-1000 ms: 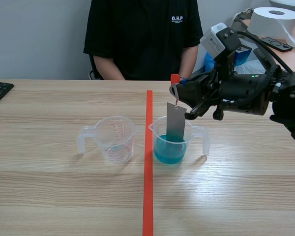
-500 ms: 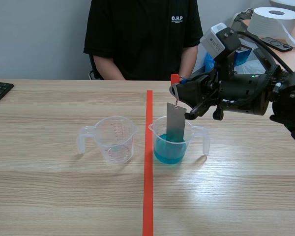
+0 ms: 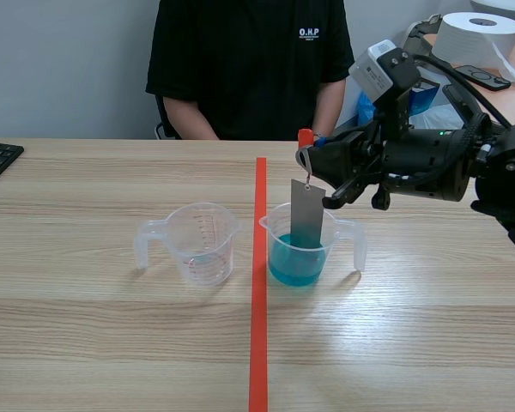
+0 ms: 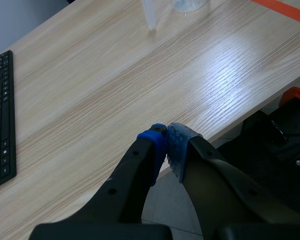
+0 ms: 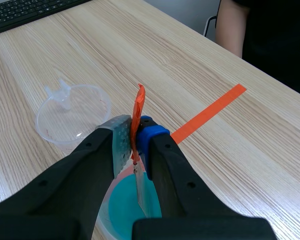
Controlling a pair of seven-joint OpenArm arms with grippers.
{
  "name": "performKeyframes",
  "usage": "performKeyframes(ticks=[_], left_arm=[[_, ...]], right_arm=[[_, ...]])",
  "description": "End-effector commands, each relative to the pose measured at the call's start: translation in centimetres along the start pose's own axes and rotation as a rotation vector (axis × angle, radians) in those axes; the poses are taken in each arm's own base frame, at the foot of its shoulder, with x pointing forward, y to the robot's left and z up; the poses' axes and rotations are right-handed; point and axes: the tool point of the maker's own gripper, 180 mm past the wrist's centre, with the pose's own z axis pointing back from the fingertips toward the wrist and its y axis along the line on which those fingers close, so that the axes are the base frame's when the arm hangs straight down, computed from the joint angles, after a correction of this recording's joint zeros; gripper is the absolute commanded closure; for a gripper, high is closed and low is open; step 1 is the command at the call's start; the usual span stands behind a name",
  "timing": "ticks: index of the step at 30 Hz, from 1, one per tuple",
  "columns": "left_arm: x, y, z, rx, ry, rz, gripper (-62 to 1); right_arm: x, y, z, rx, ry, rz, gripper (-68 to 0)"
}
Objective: Do the redox reaction experiment.
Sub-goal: 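Hold the plate still in the solution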
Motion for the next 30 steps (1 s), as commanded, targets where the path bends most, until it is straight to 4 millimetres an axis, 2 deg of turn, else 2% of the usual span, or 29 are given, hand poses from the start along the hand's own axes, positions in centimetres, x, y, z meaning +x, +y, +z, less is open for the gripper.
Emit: performKeyframes(ticks=[1, 7, 13, 22, 30], left_arm=[[0.5, 0.4, 0.0, 0.009, -0.022, -0.008, -3.2], [0.5, 0.4, 0.0, 0.009, -0.022, -0.008, -3.2], [0.5, 0.4, 0.0, 0.009, -0.022, -0.008, -3.2], [0.5, 0.4, 0.0, 0.009, -0.022, -0.008, -3.2], [0.5, 0.4, 0.0, 0.009, -0.022, -0.008, -3.2]], right_arm=[[0.9, -0.2, 0.1, 0.005, -0.018, 0.023, -1.5], [0.9, -0.2, 0.2, 0.003, -0.01, 0.027, -1.5], [1.8, 0.3, 0.3, 0.014, 0.005, 0.064, -1.5], [5.6, 0.6, 1.5, 0.009, -0.036, 0.102, -1.5], [9.5, 2.1, 2.8, 0.026, -0.084, 0.171, -1.5]])
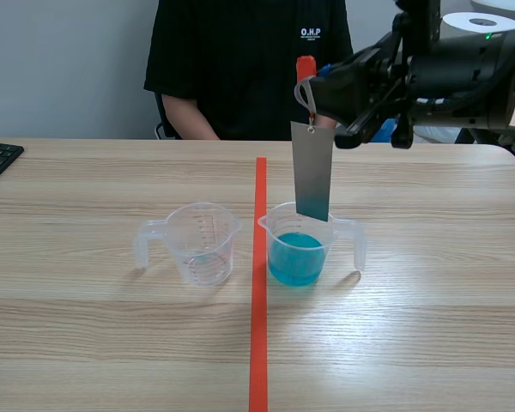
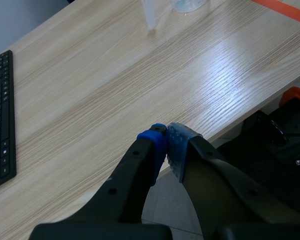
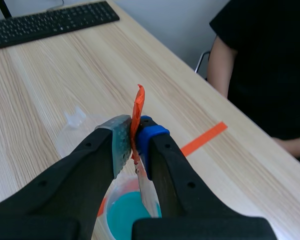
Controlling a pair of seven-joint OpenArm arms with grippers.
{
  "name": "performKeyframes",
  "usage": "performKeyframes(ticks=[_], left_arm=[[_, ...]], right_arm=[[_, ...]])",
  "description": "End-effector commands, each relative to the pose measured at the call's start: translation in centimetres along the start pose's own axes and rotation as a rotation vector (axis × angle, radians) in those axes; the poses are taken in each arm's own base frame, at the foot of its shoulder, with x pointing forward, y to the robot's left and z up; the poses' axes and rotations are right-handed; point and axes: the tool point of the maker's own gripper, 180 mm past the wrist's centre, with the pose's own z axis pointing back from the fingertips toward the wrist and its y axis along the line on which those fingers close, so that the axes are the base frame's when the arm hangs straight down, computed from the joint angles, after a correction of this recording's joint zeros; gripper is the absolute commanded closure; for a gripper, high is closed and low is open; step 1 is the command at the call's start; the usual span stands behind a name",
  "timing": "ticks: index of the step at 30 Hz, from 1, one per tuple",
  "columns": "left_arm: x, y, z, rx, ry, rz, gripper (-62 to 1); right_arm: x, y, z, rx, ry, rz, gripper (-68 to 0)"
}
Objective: Do the redox reaction experiment.
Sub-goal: 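Hold the plate still in the solution, then raise the plate and point at it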
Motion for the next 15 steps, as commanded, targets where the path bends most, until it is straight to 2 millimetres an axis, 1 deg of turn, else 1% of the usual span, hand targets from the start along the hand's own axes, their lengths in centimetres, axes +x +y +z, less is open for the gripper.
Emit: performKeyframes(ticks=[1, 4, 10, 15], left_arm=[[0.5, 0.4, 0.0, 0.009, -0.022, -0.009, -3.2], [0.5, 0.4, 0.0, 0.009, -0.022, -0.009, -3.2], [0.5, 0.4, 0.0, 0.009, -0.023, -0.009, -3.2], [0.5, 0.4, 0.0, 0.009, -0.023, -0.009, -3.2]], right_arm=[[1.9, 0.0, 0.6, 0.004, -0.044, 0.035, -1.5], [3.4, 0.7, 1.0, 0.019, -0.066, 0.054, -1.5], [5.8, 2.0, 1.9, 0.047, -0.097, 0.087, -1.5], [7.1, 2.5, 2.6, 0.051, -0.121, 0.083, -1.5]])
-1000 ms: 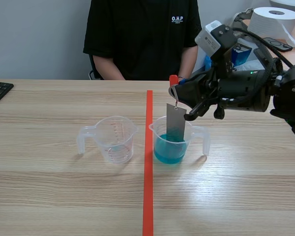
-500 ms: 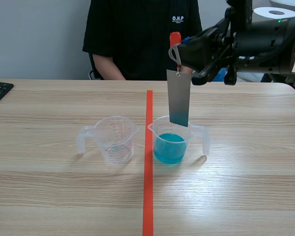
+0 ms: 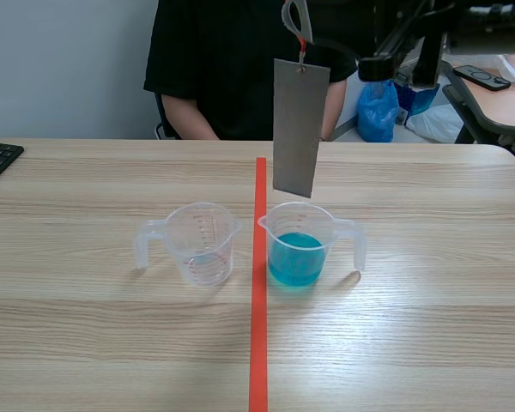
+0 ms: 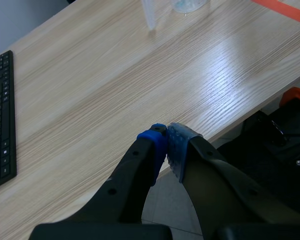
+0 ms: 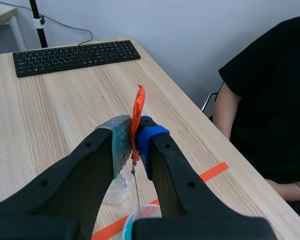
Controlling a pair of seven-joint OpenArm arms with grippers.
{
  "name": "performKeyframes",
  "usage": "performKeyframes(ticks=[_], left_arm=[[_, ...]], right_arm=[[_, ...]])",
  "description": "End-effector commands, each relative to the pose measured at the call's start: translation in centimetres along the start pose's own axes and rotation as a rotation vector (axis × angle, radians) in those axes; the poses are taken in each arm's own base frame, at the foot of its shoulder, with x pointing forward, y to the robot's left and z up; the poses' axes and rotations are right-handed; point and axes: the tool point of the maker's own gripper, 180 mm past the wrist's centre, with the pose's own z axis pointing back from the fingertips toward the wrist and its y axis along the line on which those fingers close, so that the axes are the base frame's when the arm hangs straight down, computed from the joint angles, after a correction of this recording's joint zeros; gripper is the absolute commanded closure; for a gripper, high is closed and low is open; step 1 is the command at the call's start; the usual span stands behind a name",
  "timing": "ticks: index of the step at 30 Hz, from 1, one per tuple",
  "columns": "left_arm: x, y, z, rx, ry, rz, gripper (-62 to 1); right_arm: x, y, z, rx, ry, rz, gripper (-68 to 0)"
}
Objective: Do the redox reaction experiment.
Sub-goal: 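Raise the plate and point at it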
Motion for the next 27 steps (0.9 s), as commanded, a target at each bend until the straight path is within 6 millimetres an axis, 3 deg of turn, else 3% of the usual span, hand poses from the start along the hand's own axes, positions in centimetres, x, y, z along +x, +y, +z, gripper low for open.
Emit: performKeyframes(ticks=[1, 20, 27], left_arm=[[0.5, 0.4, 0.0, 0.009, -0.023, -0.008, -3.2], [0.6, 0.7, -0.3, 0.002, -0.033, -0.015, -3.2], [1.1, 5.6, -3.9, 0.002, -0.065, 0.0, -3.1]], right_arm=[[1.1, -0.2, 0.4, -0.004, -0.031, 0.015, -1.5], [1.4, -0.1, 0.5, 0.0, -0.04, 0.015, -1.5], [1.4, -0.1, 0.5, 0.0, -0.039, 0.015, -1.5]])
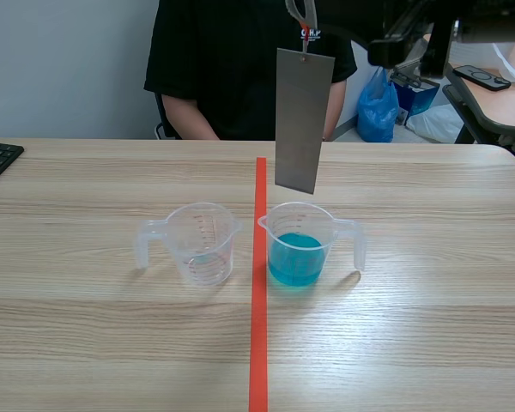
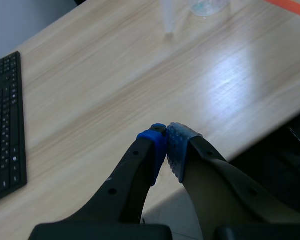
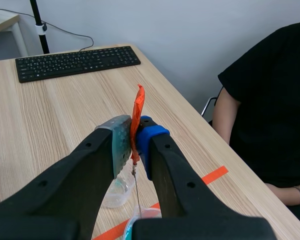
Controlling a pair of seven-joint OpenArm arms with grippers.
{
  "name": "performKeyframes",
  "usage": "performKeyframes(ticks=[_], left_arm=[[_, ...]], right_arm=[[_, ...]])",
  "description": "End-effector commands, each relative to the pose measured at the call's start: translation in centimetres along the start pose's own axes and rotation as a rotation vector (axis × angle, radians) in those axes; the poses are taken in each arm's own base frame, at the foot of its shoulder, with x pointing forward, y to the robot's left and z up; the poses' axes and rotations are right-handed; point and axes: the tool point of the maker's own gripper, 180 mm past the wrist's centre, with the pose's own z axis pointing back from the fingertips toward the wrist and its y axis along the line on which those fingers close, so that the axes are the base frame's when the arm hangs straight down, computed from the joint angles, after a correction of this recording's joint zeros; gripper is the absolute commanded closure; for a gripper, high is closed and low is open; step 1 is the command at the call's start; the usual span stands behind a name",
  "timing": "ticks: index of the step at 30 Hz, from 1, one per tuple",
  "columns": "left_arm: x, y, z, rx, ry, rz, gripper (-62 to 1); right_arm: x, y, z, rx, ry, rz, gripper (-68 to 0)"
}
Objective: Do the redox reaction experiment.
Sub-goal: 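Raise the plate and point at it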
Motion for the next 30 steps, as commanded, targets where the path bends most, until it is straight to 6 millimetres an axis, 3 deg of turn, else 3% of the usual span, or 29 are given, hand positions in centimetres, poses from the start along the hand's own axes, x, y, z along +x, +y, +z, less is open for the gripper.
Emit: performKeyframes(ticks=[1, 6, 15, 30], left_arm=[[1.3, 1.5, -1.5, -0.018, -0.051, -0.007, -3.1], [2.8, 3.5, -4.8, -0.125, -0.084, 0.017, -3.1], [9.0, 6.4, -10.4, -0.279, -0.224, 0.08, -3.1], [13.5, 3.1, -18.7, -0.428, -0.275, 0.116, -3.1]], right_arm=[[0.8, -0.2, 0.2, -0.001, -0.021, 0.015, -1.5], [0.7, -0.2, 0.2, -0.001, -0.018, 0.015, -1.5], [0.7, -0.2, 0.2, -0.001, -0.018, 0.015, -1.5], [0.7, -0.2, 0.2, -0.001, -0.018, 0.015, -1.5]])
